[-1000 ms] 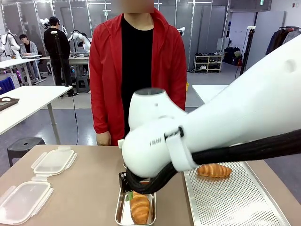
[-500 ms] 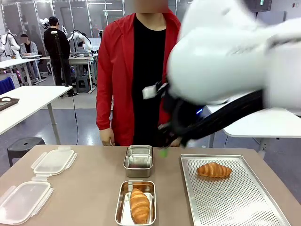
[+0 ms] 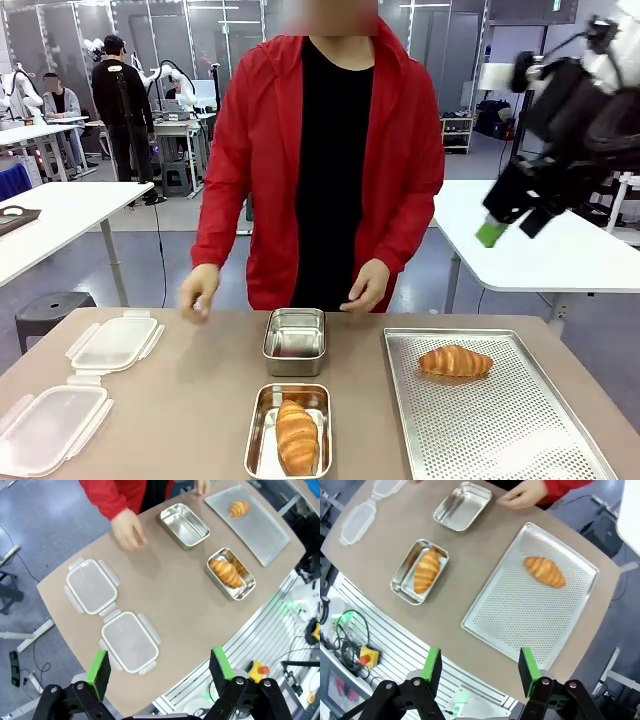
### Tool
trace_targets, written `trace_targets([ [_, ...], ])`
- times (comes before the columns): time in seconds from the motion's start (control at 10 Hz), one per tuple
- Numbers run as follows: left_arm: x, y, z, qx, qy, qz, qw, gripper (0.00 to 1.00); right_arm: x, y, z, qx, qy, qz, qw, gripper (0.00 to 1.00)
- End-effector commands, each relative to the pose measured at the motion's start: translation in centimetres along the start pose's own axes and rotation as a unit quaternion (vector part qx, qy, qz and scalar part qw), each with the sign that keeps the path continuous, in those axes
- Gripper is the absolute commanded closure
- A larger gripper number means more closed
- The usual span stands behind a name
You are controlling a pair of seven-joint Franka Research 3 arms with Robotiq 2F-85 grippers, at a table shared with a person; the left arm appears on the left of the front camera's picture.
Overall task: Place the bread into the airtight container.
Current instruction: Pick up a Butter Roll and place it into an empty Airtight Container.
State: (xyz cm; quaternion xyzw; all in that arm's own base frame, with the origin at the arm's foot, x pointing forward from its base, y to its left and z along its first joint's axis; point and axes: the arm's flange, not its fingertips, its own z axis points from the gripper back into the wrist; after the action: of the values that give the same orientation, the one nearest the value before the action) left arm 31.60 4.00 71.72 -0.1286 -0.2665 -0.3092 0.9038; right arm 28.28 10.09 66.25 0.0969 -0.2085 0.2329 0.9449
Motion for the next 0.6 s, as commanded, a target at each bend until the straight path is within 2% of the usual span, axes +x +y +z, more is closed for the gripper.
trace_targets([
  [0.0,0.1,0.0,0.1,-0.001,0.0,-0.003,1.0,0.0,-0.1,-3.8,-4.7,-0.036,0.015,0.005,0.999,0.22],
  [0.1,0.1,0.0,0.1,-0.001,0.0,-0.003,1.0,0.0,-0.3,-6.2,-7.2,-0.041,0.012,0.023,0.999,0.22],
  [0.2,0.1,0.0,0.1,-0.001,0.0,-0.003,1.0,0.0,-0.3,-9.0,-9.6,-0.023,-0.022,0.042,0.999,0.22],
  [0.3,0.1,0.0,0.1,-0.001,0.0,-0.003,1.0,0.0,-0.1,-11.4,-12.1,-0.016,-0.035,0.024,0.999,0.22],
  [0.4,0.1,0.0,0.1,-0.001,0.0,-0.003,1.0,0.0,0.3,-12.5,-15.4,0.022,-0.056,-0.003,0.998,0.22],
  [0.5,0.1,0.0,0.1,-0.001,0.0,-0.003,1.0,0.0,0.4,-12.1,-19.3,0.053,-0.04,-0.01,0.998,0.22],
])
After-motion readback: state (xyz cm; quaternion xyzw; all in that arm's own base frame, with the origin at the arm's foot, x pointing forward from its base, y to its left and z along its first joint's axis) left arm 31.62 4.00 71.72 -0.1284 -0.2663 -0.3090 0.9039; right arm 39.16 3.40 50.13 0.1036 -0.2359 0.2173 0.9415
